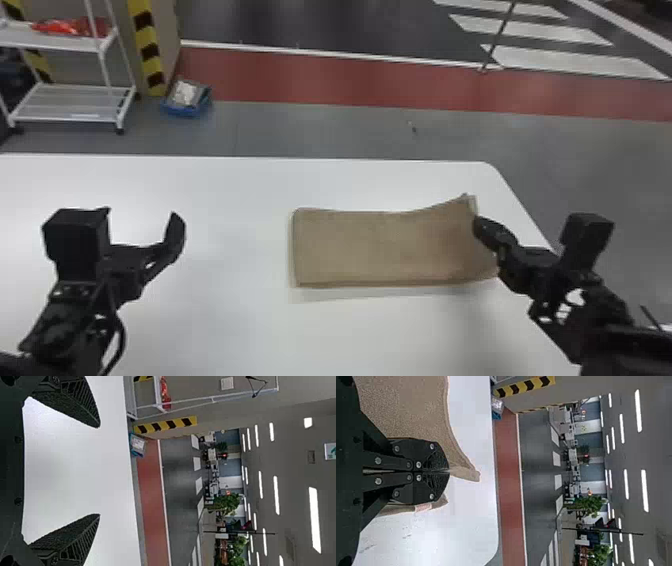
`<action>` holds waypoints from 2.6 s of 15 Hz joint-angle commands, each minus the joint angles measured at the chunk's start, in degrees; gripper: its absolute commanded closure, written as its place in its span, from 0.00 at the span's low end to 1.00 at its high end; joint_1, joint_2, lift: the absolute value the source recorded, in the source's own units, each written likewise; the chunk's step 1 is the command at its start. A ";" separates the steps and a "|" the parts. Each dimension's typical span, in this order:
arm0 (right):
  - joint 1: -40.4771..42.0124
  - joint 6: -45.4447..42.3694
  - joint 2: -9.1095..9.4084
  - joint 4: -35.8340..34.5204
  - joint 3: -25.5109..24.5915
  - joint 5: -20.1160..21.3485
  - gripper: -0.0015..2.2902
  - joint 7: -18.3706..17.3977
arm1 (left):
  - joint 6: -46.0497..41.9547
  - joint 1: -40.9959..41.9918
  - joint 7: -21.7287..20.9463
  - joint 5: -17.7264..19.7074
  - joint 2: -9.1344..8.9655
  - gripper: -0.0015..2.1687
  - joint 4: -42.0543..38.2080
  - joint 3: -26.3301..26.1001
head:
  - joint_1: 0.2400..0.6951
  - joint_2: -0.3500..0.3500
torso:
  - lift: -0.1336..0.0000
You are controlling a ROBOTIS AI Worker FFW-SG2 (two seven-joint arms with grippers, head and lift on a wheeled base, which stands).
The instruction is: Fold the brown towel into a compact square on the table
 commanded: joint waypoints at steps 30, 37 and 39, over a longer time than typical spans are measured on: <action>5.82 8.40 -0.39 -11.93 -17.22 -10.74 0.63 2.84 | -0.84 0.84 0.24 0.14 0.09 0.04 0.57 0.24 | 1.00 0.13 | 0.07; 1.78 1.02 -1.36 3.19 -13.18 -3.79 0.63 4.51 | -2.07 3.83 0.06 0.14 0.44 0.04 -0.49 0.67 | 1.00 0.05 | 0.07; 2.13 -0.21 -0.48 1.87 -13.97 -5.20 0.63 6.00 | -2.78 4.53 0.06 0.14 0.44 0.04 -0.49 1.38 | 1.00 0.04 | 0.07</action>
